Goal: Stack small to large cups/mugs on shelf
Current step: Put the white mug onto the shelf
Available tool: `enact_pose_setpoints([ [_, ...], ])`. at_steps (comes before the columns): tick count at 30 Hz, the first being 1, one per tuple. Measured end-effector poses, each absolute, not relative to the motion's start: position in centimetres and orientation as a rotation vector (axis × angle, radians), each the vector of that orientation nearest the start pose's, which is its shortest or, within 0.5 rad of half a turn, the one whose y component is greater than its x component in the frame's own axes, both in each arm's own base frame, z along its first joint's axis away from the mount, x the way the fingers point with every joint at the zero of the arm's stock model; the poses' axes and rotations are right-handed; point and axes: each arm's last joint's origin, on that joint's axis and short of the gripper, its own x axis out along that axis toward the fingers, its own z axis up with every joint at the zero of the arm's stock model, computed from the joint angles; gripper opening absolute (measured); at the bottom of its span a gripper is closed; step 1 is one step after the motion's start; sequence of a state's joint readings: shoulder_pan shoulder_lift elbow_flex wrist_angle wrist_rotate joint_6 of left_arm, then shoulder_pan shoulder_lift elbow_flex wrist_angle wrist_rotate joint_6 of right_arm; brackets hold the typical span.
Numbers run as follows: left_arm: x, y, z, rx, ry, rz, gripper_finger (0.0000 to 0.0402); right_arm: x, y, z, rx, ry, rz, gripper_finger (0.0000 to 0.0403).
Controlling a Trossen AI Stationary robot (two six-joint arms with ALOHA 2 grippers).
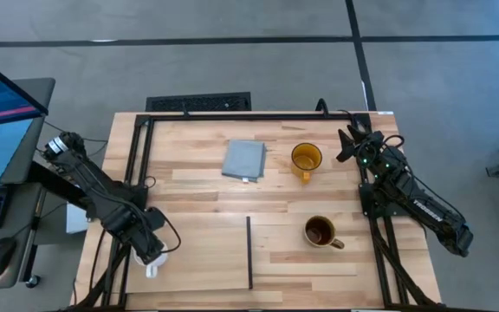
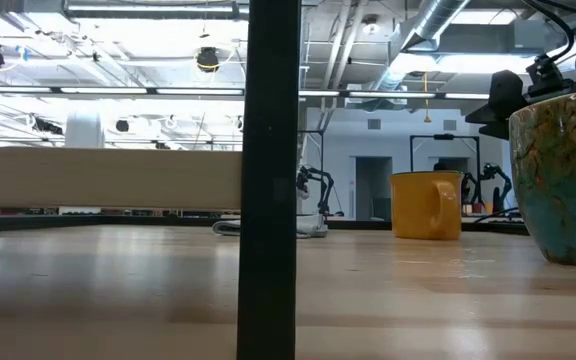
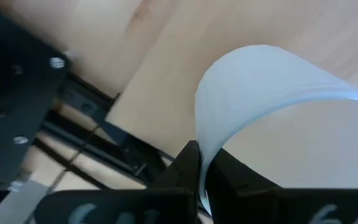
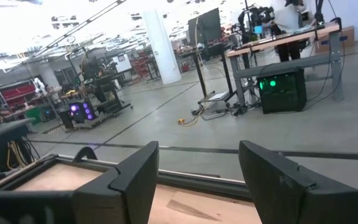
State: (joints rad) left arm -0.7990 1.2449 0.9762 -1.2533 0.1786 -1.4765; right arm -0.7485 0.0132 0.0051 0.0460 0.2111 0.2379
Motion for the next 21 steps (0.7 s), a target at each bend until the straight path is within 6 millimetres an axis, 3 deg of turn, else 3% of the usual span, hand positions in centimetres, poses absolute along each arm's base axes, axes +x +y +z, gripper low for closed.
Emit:
enact_pose_setpoints([
  [21,12.80,-14.21,24.61,-0.658,1.722,0.427,0.0014,6.73,-7.08,16.86,0.201,-0.148,-0.952,0.0246],
])
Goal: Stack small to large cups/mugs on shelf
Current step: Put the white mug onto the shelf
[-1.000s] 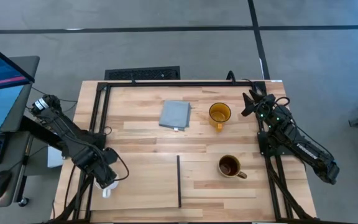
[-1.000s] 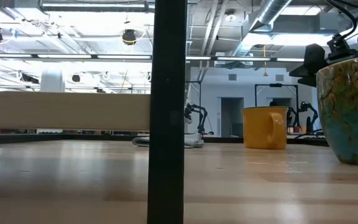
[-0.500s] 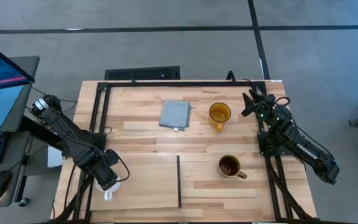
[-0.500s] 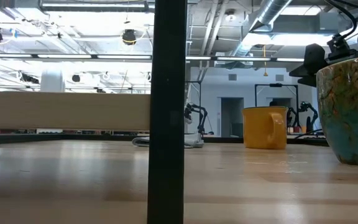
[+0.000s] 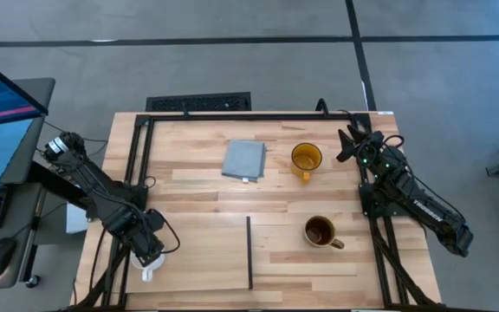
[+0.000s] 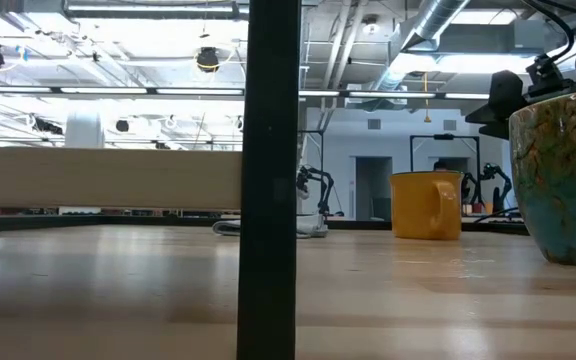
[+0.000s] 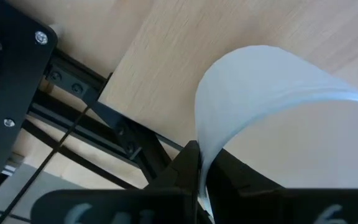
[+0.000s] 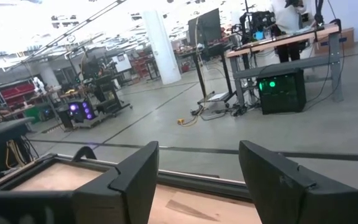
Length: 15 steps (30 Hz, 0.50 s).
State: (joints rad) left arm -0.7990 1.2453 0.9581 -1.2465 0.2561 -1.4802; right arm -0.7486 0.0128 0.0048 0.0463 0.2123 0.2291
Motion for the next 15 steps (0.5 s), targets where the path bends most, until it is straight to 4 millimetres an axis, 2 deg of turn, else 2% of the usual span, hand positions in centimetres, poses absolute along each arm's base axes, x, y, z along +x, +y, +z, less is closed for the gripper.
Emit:
enact_pose_setpoints([
  [6,12.89,-14.28,24.61,-0.649,1.713,0.403,0.0030,6.72,-7.08,16.87,0.199,-0.149,-0.954,0.0246],
  [15,12.89,-14.27,24.61,-0.643,1.713,0.395,0.0033,6.72,-7.08,16.88,0.199,-0.149,-0.954,0.0246],
])
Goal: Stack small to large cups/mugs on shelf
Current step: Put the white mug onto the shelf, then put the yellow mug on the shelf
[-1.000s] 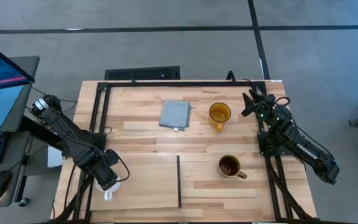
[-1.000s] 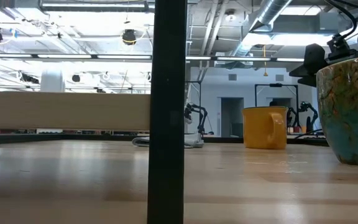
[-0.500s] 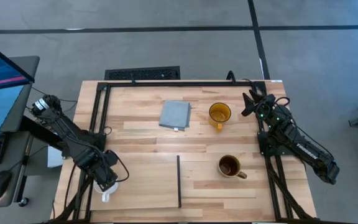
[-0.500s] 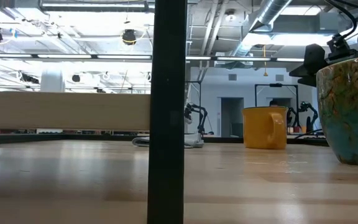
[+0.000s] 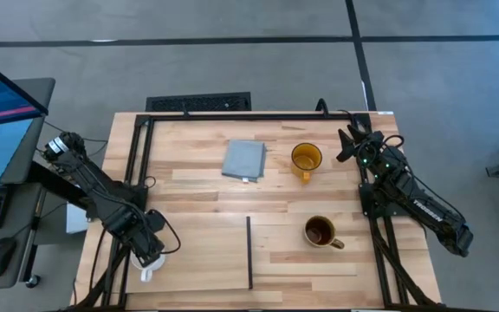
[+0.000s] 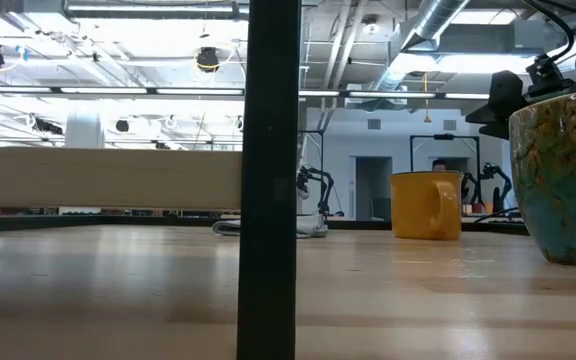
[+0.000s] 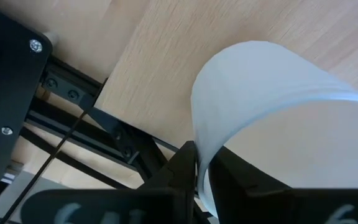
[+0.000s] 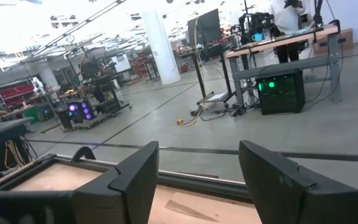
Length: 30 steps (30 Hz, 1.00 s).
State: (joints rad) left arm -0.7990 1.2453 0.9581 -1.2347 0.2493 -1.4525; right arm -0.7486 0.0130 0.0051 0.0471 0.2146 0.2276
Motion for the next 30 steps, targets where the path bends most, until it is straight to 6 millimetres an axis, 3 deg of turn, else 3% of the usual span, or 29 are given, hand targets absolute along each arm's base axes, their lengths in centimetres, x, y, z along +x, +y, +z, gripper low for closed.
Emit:
enact_pose_setpoints([
  [19,12.92,-14.33,24.62,-0.662,1.716,0.402,0.0037,6.72,-7.09,16.87,0.198,-0.148,-0.955,0.0246],
  [23,13.09,-14.54,24.64,-0.685,1.711,0.379,0.0065,6.72,-7.09,16.87,0.197,-0.148,-0.955,0.0246],
  [30,13.13,-14.58,24.64,-0.689,1.708,0.374,0.0149,6.72,-7.09,16.87,0.198,-0.148,-0.955,0.0246],
])
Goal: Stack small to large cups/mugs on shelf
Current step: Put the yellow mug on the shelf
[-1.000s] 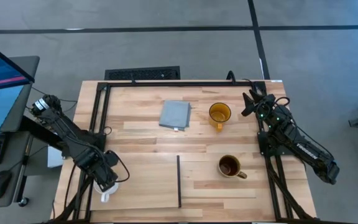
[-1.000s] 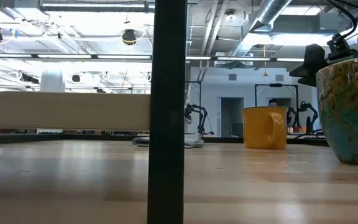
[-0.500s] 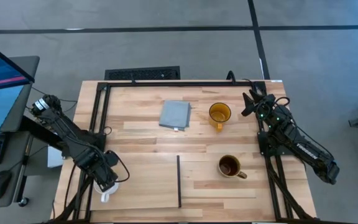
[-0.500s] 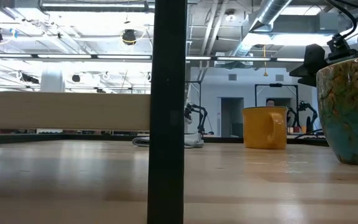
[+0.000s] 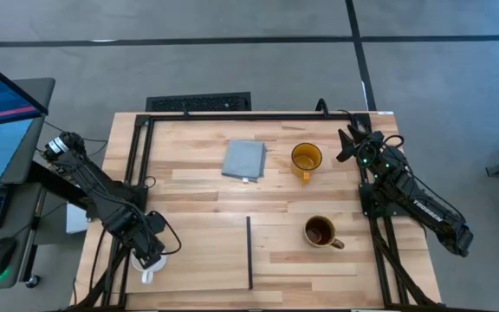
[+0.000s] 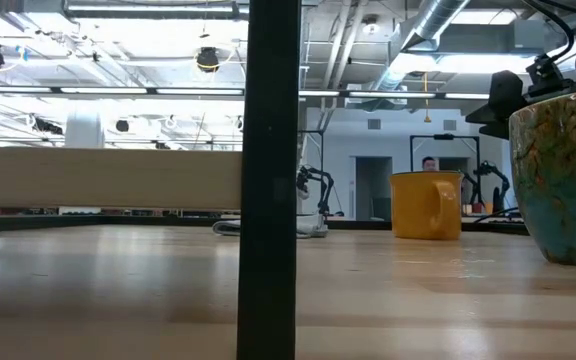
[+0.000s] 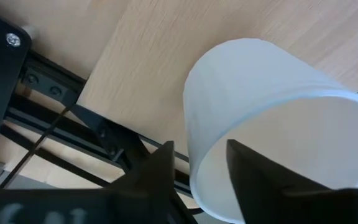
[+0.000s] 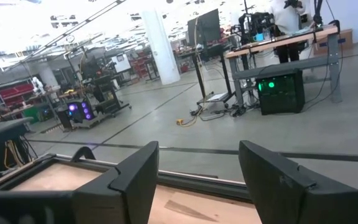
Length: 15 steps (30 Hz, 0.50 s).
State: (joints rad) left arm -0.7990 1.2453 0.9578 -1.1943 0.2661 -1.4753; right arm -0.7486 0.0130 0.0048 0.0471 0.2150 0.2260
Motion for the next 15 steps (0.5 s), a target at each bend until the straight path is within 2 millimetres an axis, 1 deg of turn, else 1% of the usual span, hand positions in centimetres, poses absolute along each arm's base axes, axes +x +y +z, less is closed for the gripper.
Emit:
enact_pose_setpoints([
  [3,13.1,-14.6,24.6,-0.689,1.709,0.374,0.0172,6.7,-7.1,16.9,0.198,-0.148,-0.955,0.0246],
  [6,13.1,-14.6,24.6,-0.683,1.711,0.371,0.0184,6.7,-7.1,16.9,0.197,-0.148,-0.955,0.0246],
  [11,12.9,-14.4,24.7,-0.665,1.726,0.388,0.0187,6.7,-7.1,16.9,0.197,-0.148,-0.955,0.0246],
  [15,12.6,-14.1,25.8,-0.640,1.755,0.427,0.0187,6.7,-7.1,16.9,0.197,-0.148,-0.955,0.0246],
])
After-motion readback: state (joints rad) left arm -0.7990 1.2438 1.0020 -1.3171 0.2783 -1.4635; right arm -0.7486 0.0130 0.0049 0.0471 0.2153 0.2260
